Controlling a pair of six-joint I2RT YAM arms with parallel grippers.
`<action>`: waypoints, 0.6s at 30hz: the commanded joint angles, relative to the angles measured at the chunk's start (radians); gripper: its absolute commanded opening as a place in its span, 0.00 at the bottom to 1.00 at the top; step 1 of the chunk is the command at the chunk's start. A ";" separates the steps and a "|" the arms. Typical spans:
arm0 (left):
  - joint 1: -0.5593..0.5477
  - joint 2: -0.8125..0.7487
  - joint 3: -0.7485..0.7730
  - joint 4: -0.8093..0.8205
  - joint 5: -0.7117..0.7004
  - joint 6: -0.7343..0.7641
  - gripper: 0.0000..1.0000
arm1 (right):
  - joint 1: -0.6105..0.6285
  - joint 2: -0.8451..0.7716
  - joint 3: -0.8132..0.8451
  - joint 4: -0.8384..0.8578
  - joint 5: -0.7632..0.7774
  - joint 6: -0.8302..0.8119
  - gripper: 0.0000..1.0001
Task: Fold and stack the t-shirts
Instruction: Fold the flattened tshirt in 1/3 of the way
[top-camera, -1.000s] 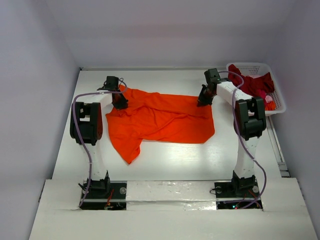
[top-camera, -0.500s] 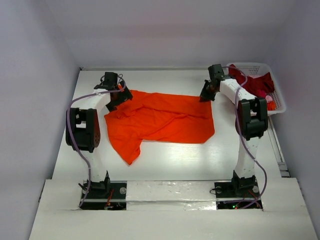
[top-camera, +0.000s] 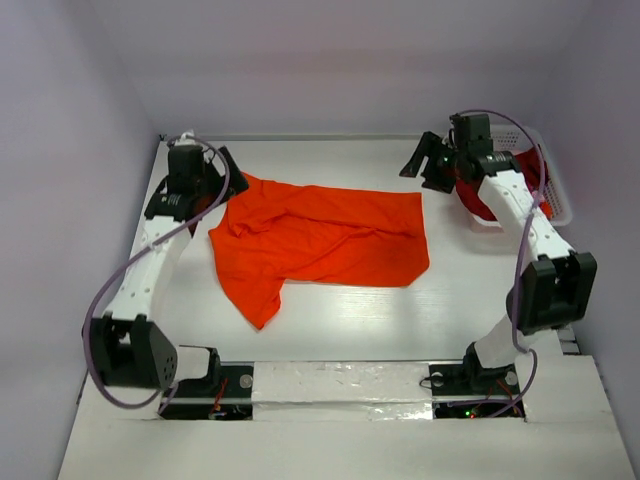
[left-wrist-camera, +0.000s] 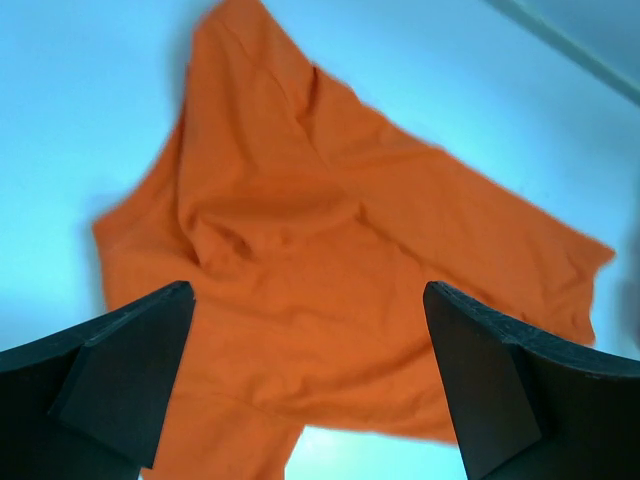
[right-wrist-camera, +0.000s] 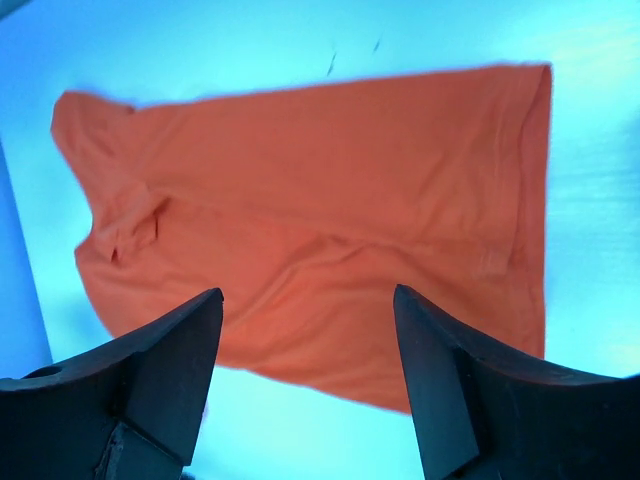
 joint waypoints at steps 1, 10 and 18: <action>0.004 -0.087 -0.134 0.023 0.146 -0.009 0.99 | 0.024 -0.058 -0.092 0.012 -0.052 -0.010 0.75; -0.024 -0.387 -0.375 -0.256 0.122 -0.299 0.92 | 0.024 -0.236 -0.214 0.006 -0.059 -0.012 0.74; -0.033 -0.570 -0.346 -0.549 0.059 -0.371 0.90 | 0.024 -0.276 -0.197 -0.017 -0.071 -0.013 0.74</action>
